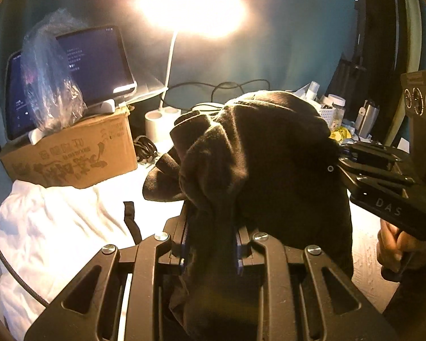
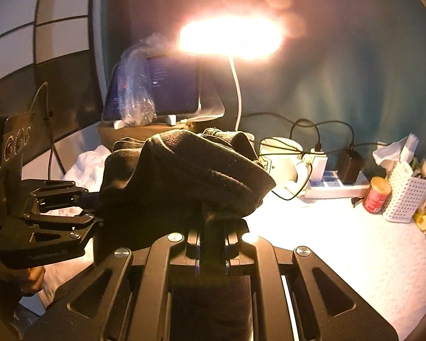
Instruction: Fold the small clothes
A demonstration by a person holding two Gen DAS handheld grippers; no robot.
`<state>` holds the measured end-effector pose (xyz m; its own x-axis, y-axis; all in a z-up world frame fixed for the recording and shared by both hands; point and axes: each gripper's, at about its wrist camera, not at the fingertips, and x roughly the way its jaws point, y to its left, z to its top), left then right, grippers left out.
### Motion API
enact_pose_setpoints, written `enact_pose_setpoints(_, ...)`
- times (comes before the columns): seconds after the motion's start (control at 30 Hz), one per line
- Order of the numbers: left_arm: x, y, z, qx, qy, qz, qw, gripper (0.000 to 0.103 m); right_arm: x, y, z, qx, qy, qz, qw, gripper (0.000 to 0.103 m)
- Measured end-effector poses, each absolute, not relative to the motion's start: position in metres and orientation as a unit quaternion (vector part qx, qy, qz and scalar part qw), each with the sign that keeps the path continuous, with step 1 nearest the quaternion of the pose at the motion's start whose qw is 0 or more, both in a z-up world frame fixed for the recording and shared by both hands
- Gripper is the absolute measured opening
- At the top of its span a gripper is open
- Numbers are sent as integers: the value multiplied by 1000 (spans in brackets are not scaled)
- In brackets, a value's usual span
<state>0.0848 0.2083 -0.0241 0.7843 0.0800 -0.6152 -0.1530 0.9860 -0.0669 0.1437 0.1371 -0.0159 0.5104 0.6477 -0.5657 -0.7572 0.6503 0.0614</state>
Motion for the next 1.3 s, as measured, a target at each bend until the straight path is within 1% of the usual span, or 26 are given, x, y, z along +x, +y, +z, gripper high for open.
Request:
enact_pose_setpoints(0.23, 102, 226, -38, -70, 349, 67, 932, 23, 170, 156, -36, -95, 304, 407, 856, 12)
enact_pose_setpoints(0.5, 126, 250, -68, -98, 394, 74, 911, 23, 199, 175, -70, -97, 345, 408, 839, 12)
enact_pose_setpoints(0.8, 145, 267, -103, -113, 443, 82, 886, 24, 245, 174, -117, -64, 432, 382, 815, 13)
enact_pose_setpoints(0.9, 145, 271, -105, -123, 445, 75, 884, 24, 263, 168, -130, -39, 465, 371, 803, 13)
enact_pose_setpoints(0.97, 146, 271, -104, -121, 446, 75, 884, 24, 274, 165, -139, -16, 487, 373, 790, 16)
enact_pose_setpoints(1.13, 145, 279, -101, -146, 437, 78, 884, 24, 284, 166, -143, -6, 490, 379, 785, 16)
enact_pose_setpoints(1.17, 147, 279, -100, -142, 436, 81, 885, 26, 286, 166, -144, -8, 489, 380, 785, 16)
enact_pose_setpoints(1.23, 152, 281, -98, -142, 431, 90, 886, 26, 289, 167, -146, -12, 488, 381, 785, 16)
enact_pose_setpoints(1.3, 155, 290, -97, -161, 425, 97, 886, 26, 292, 168, -149, -14, 488, 381, 785, 16)
